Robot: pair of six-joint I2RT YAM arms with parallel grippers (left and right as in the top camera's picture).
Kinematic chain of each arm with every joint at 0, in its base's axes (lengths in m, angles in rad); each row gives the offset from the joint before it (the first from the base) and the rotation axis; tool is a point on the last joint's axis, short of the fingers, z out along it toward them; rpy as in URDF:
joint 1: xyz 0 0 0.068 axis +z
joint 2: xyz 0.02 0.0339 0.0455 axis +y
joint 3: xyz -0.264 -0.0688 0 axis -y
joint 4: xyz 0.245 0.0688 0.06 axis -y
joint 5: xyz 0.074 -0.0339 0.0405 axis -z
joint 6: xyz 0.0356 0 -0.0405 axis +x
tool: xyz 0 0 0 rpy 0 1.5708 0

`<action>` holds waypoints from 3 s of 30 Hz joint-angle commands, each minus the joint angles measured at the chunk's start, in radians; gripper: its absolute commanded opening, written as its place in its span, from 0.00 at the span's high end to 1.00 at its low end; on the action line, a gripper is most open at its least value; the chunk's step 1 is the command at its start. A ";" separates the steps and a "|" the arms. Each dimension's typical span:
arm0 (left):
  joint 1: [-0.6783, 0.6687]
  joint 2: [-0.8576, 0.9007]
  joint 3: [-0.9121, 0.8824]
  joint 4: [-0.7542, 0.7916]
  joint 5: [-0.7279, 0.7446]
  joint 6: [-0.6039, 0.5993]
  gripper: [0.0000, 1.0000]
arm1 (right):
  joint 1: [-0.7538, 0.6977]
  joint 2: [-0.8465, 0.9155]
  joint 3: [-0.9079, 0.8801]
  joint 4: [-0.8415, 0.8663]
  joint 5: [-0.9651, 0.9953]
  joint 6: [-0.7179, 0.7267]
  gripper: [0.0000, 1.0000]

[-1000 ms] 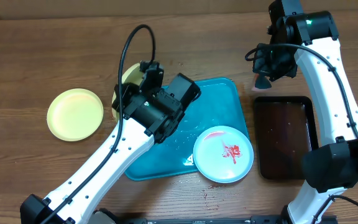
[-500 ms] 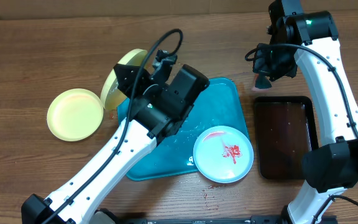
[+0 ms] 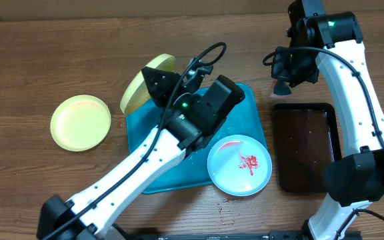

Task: Clean dirty plates on tray and stack at the side
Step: 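Lift the second yellow plate off the tray with the left gripper, then carry the plate left and stack it on the first yellow plate, then release the stacked plate and move the left gripper to the white plate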

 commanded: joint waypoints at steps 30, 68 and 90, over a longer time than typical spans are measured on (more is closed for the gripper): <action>0.572 0.006 -0.008 -0.389 1.343 -1.033 0.95 | -0.006 -0.001 0.003 -0.014 -0.017 -0.007 0.96; 1.519 -0.008 -0.455 0.067 1.747 -1.022 0.96 | -0.006 -0.001 0.003 -0.018 -0.040 -0.007 0.96; 1.429 0.050 -0.380 0.112 1.769 -0.922 0.62 | -0.006 -0.001 0.003 -0.028 -0.043 -0.008 0.96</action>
